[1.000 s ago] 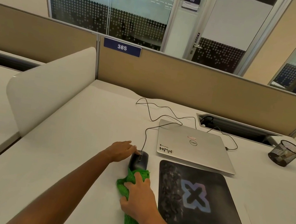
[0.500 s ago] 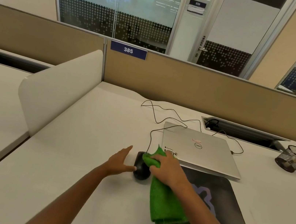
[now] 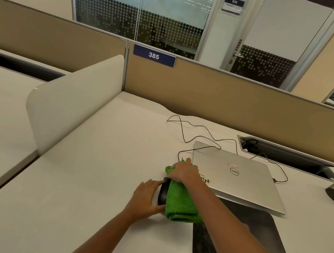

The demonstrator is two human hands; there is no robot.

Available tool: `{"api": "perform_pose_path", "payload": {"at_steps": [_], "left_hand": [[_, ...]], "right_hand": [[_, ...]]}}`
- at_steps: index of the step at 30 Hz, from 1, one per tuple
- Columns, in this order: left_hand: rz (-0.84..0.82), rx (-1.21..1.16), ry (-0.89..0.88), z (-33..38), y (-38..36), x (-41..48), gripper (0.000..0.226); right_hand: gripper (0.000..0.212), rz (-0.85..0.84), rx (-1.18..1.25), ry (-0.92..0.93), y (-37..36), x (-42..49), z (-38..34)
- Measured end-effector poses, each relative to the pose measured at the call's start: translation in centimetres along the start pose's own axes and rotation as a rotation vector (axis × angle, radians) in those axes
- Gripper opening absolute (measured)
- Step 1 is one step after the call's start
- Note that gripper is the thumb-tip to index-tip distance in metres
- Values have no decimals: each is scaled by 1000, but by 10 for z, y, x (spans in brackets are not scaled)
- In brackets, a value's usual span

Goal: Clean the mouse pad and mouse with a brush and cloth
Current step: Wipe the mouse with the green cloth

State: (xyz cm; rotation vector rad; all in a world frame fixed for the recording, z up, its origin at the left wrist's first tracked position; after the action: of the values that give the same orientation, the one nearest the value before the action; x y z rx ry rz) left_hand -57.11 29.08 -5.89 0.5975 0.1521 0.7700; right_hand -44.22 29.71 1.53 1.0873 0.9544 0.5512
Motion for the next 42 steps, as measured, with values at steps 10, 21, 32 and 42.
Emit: {"api": "perform_pose_path", "payload": {"at_steps": [10,21,32,42], "left_hand": [[31,-37,-56,1,0,-5,96],[71,-148,0,-1,4,-6,135],[66,-90,22,-4,4,-4,136],[83,-46,24,-2,4,-6,131]], "right_hand": [[53,-59,-58,25,-15,14,-4],[53,-35,-127,141,-19,6,-3],[56,-77,-107,258,-11,-18,-4],[54,7,-122,386,-17,-44,-7]]}}
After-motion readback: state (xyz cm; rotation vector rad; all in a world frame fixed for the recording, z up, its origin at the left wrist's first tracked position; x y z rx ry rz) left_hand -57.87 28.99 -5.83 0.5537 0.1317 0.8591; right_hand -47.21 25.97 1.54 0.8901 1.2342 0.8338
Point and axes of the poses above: each hand's wrist, its own x-axis towards the middle knuckle, its own y-axis out of the back of the hand, z = x × y, the point moved 4 cm from there along x, towards the middle knuckle, and after that the axes turned 12 degrees about -x, right-handed, at the moved point
